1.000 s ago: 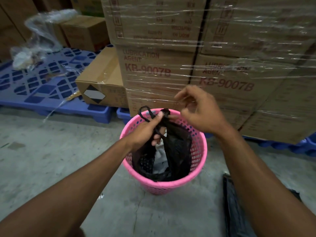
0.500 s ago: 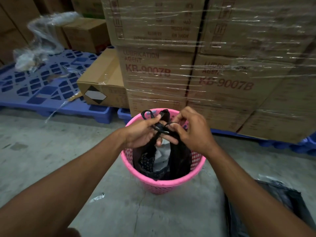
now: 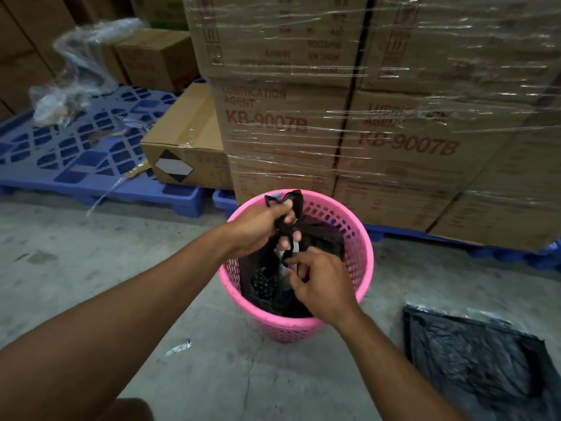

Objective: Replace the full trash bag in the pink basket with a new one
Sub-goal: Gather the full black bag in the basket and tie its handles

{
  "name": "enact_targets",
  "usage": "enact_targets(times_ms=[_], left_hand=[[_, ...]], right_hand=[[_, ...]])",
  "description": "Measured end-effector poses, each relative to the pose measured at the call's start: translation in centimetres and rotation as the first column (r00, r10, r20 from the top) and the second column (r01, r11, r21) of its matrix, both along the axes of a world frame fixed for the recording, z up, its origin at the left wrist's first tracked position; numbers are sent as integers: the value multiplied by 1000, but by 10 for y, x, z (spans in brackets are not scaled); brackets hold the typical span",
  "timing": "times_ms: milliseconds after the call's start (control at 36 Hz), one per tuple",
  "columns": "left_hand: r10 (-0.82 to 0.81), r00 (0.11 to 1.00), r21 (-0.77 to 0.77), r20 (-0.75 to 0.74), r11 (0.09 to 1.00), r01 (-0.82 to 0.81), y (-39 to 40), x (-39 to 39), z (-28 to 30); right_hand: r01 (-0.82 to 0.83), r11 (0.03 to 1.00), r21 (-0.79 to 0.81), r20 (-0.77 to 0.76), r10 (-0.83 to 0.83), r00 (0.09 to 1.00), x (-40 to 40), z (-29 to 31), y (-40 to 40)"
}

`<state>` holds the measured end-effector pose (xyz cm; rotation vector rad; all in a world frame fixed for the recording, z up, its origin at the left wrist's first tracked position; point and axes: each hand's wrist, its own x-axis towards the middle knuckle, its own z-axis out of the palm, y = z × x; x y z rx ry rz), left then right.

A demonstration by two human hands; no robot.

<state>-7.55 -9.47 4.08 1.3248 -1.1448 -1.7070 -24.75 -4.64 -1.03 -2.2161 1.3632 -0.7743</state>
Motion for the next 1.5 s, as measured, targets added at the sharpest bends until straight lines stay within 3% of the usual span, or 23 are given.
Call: enact_targets(times_ms=[56,83,139,194,278,333,417,528,611,694,778,889,1028,1111,1389,1500], left_hand=[[-45,963,-183,265,978,96,4,1,3],[-55,898,-276,437,942,192,7,3,4],[7,677,-410,736,801,437,12,7,2],[164,469,-462,868,612,642,18,11,-4],[308,329,-443,892,464,767,26,15,-13],[327,316,-440,891,445,780,30,21,-19],[330,299,-427,895,444,788,31,28,-20],[292,320,-423,902,437,794,31,27,-15],[287,459,-541,841,480,691,35,25,-20],[305,625,-652,718,610,451,43,27,-32],[277,681,-611,678,728,312,52,39,-53],[288,586,-524,757,803,283,65,66,-74],[334,343,-462,878,779,424,70,74,-80],[323,271,-418,907,778,469,71,81,-82],[283,259,-381,923,762,523,77,94,-83],[248,376,-405,893,807,430,78,91,-79]], right_hand=[[58,998,-39,53,-56,997,-2,7,-12],[106,992,-70,103,-98,990,-3,14,-18],[177,978,-109,214,-150,965,-5,27,-29],[135,986,-95,295,-101,950,-3,40,-43],[-65,990,128,415,6,910,10,52,-71],[-162,927,339,456,-11,890,19,57,-91],[-228,785,576,370,-2,929,26,64,-107],[-209,817,538,338,17,941,24,64,-110],[-122,836,535,364,-98,926,22,60,-112],[25,830,557,332,-251,909,14,46,-116],[182,800,572,223,-365,904,-7,30,-120],[300,763,573,78,-415,906,-42,13,-124],[412,793,449,-95,-417,904,-56,7,-133],[436,820,371,-151,-410,899,-57,6,-135],[497,791,356,-41,-518,854,-70,7,-141],[490,798,351,7,-525,851,-67,11,-138]])
